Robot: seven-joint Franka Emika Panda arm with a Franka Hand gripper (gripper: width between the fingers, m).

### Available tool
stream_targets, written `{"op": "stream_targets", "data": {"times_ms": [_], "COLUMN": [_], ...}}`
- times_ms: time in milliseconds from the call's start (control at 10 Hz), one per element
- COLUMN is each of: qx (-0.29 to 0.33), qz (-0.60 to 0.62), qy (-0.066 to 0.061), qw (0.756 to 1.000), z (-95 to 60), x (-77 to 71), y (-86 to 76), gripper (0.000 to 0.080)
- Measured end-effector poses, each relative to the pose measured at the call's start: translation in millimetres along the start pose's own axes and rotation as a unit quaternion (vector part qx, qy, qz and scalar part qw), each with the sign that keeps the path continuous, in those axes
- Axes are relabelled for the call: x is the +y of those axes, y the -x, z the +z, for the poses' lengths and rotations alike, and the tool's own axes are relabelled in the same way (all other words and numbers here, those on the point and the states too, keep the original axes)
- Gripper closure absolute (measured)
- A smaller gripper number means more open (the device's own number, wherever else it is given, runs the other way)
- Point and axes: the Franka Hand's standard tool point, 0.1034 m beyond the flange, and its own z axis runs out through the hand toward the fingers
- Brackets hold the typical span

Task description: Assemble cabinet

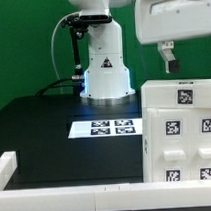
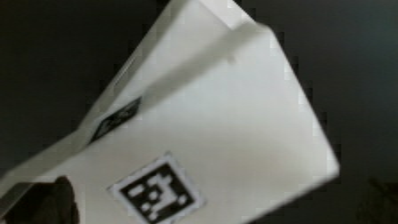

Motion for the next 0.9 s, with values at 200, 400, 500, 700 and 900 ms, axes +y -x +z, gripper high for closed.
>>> {"op": "stream_targets", "data": {"times_ms": [200, 400, 500, 700, 900], "qx": [0.016, 0.017, 0.019, -0.001, 0.005], "qz": [-0.069, -0.112, -0.163, -0.355, -0.421], "qy": [-0.015, -0.011, -0.008, 0.002, 0.001], "qw": [0.997, 0.993, 0.986, 0.935, 0.907], "z": [-7.6, -5.8, -5.8, -2.5, -5.6], "x": [3.7, 4.9, 6.0, 6.8, 5.1], "y": [-3.8, -3.8, -5.5, -11.8, -9.2], "gripper": [0.0002, 0.0002, 0.0002, 0.0002, 0.0002]}}
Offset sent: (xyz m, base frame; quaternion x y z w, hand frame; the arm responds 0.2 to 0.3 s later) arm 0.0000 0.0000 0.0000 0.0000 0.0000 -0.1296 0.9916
